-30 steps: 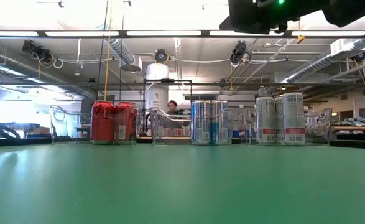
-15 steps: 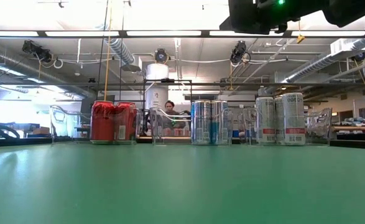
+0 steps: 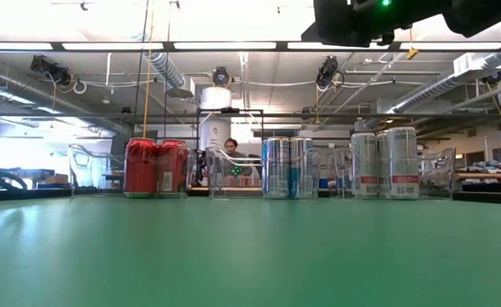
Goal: Sort soda cans
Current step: Put the white soda can into the transparent right bin
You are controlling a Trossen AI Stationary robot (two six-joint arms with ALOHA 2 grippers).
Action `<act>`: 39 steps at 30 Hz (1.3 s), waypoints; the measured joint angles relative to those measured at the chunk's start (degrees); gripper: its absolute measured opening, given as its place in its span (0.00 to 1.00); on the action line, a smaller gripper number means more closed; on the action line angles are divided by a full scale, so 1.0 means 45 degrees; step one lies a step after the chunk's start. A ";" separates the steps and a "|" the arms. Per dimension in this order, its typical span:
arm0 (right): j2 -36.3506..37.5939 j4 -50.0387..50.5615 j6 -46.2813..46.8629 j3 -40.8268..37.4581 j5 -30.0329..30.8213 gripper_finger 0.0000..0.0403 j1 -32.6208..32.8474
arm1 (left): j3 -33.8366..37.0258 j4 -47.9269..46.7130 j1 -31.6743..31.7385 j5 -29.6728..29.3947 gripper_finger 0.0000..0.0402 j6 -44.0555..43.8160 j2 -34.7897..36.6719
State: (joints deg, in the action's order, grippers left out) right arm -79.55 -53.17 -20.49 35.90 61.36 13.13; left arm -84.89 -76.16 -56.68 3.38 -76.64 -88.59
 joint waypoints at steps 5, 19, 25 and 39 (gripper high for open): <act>0.0000 0.0000 0.0000 0.0000 -0.0005 0.64 0.0000 | 0.0363 0.0111 -0.0342 0.0068 0.58 -0.0109 0.0009; 0.0000 0.0024 0.0005 0.0000 -0.0005 0.64 0.0000 | 0.0439 0.0959 -0.0351 -0.0275 0.58 -0.0209 0.0007; 0.0000 0.0029 0.0640 0.0000 -0.1099 0.64 0.0000 | 0.0439 0.0626 -0.0351 -0.0277 0.57 0.0330 -0.0001; -0.2060 0.2467 0.5524 0.1858 -0.8182 0.43 0.0100 | 0.0432 0.0349 -0.0438 -0.1611 0.38 0.1059 -0.0005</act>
State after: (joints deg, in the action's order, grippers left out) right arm -88.82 -42.06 4.37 44.26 24.54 13.58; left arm -82.94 -74.59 -58.65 -3.87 -71.88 -88.62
